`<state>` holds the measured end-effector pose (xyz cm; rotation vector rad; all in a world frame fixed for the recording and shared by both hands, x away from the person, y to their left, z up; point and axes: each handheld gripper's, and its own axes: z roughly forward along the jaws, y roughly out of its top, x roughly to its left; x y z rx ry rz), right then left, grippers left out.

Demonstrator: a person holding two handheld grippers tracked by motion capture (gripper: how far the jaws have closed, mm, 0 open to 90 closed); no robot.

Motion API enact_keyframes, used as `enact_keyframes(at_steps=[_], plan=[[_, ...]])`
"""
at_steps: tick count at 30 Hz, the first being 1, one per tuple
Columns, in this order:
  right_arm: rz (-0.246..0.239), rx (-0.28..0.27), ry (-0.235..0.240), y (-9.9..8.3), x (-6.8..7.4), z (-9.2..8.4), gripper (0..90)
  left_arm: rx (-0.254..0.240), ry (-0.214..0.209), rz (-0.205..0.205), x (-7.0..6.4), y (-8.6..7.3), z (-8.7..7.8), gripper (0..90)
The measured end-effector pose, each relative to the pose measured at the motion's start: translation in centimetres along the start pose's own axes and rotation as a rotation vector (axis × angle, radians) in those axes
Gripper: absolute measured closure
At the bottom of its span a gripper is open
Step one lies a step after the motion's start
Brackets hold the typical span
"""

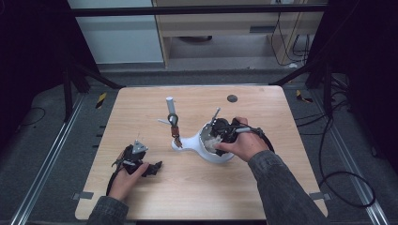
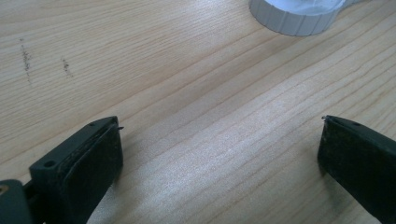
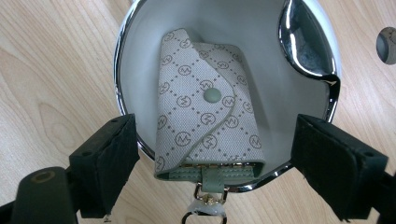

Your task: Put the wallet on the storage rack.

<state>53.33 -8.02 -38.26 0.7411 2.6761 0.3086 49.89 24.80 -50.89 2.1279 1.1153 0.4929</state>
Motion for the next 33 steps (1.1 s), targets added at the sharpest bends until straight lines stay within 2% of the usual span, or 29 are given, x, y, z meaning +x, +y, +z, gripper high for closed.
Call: enact_keyframes(at_steps=[22, 33], plan=[[0.002, -0.017, -0.004, -0.4, -0.1, -0.6, 13.1, 0.0, -0.001, -0.001, 0.0, 0.0, 0.0, 0.0], [0.015, -0.046, -0.003, -1.0, 0.1, -1.2, 8.0, 0.0, -0.001, -0.001, 0.0, 0.0, 0.0, 0.0]])
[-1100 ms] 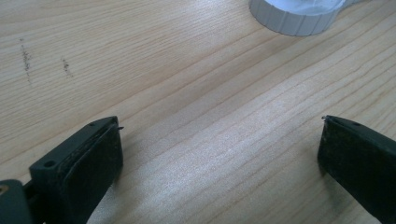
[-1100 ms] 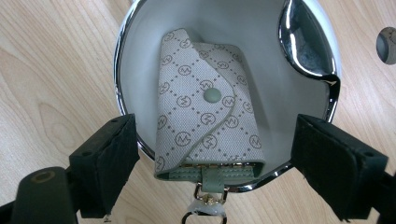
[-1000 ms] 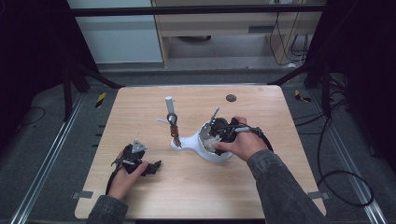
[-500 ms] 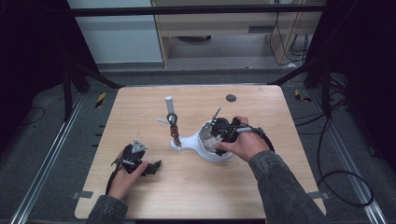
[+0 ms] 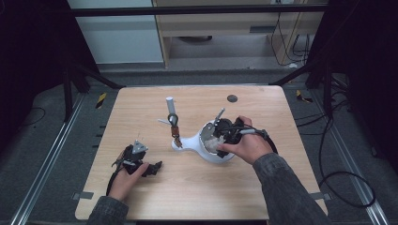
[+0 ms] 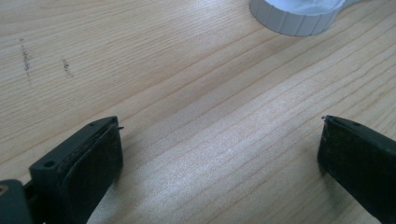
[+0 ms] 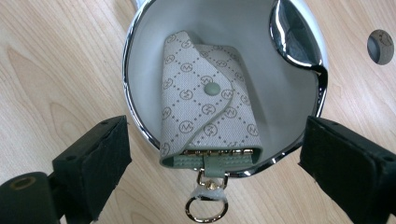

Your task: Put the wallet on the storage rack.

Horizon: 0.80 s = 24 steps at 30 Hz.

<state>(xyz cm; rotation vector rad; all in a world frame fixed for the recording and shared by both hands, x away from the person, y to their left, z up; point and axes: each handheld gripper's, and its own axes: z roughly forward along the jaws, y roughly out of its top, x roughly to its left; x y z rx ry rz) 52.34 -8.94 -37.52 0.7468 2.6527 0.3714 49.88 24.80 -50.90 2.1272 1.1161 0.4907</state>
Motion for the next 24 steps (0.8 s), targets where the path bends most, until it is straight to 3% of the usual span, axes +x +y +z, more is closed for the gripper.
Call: enact_keyframes(at_steps=[24], plan=[[0.088, -0.127, 0.002, -3.4, -1.2, -2.1, 5.3, 0.002, 0.0, 0.002, 0.0, 0.0, 0.0, 0.0]])
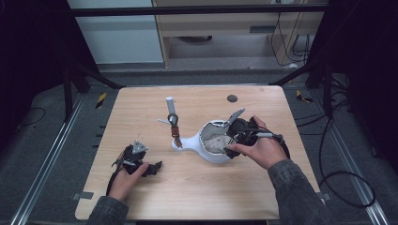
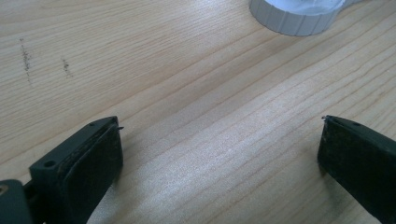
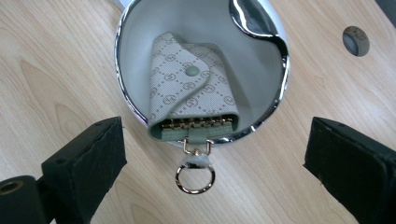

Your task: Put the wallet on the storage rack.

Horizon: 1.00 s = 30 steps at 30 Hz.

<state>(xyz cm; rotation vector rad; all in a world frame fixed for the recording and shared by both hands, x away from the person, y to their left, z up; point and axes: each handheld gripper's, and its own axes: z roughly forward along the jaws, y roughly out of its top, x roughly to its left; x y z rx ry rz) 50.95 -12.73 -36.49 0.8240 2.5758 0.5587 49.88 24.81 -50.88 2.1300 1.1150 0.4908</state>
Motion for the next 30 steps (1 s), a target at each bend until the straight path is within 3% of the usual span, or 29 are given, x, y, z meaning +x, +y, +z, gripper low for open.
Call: enact_keyframes(at_steps=[15, 21, 30], plan=[[0.084, -0.08, -0.056, -2.1, -1.8, -1.6, 5.8, -0.001, 0.001, 0.0, 0.0, 0.0, 0.0, 0.0], [0.123, -0.118, -0.052, -3.0, -2.4, -2.2, 6.0, -0.001, 0.001, -0.001, 0.0, 0.0, 0.0, 0.0], [0.171, -0.119, -0.053, -4.7, -3.0, -2.3, 5.8, 0.0, 0.0, 0.0, 0.0, 0.0, 0.0, 0.0]])
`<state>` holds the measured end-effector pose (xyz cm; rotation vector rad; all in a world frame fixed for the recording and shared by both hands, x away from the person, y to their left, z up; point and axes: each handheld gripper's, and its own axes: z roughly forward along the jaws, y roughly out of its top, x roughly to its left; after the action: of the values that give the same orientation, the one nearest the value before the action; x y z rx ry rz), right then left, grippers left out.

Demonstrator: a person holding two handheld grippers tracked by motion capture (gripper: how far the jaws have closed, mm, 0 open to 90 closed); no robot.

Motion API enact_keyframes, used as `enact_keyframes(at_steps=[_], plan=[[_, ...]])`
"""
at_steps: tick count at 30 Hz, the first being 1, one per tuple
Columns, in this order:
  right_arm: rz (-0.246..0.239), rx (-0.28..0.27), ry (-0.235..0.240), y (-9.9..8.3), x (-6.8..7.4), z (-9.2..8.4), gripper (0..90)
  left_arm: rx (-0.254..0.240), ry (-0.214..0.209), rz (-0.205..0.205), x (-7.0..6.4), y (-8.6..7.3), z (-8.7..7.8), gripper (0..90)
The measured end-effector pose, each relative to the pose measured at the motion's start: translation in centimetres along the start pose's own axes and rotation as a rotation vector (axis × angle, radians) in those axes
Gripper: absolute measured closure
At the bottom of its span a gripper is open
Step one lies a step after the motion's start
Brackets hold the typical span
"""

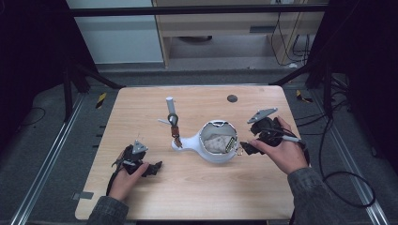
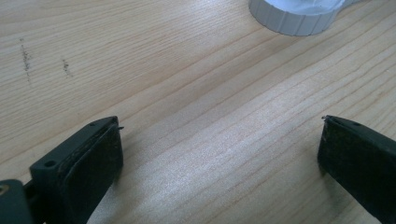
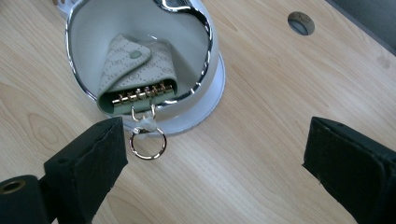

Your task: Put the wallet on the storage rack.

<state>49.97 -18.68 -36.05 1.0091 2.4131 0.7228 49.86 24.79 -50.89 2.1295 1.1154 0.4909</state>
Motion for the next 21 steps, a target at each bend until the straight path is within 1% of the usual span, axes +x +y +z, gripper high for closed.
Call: enact_keyframes(at_steps=[7, 12, 18, 21], plan=[[0.029, -0.014, -0.008, -0.9, -0.6, -0.1, 5.6, -0.001, 0.001, -0.002, 0.0, 0.0, 0.0, 0.0], [0.041, -0.028, -0.016, -1.4, -0.7, -0.1, 5.4, -0.001, 0.001, -0.002, 0.0, 0.0, 0.0, 0.0], [0.053, -0.043, -0.04, -2.2, -1.2, -0.3, 5.2, -0.001, 0.001, -0.002, 0.0, 0.0, 0.0, 0.0], [0.064, -0.051, -0.041, -2.7, -1.4, -0.3, 5.3, -0.001, 0.001, -0.002, 0.0, 0.0, 0.0, 0.0]])
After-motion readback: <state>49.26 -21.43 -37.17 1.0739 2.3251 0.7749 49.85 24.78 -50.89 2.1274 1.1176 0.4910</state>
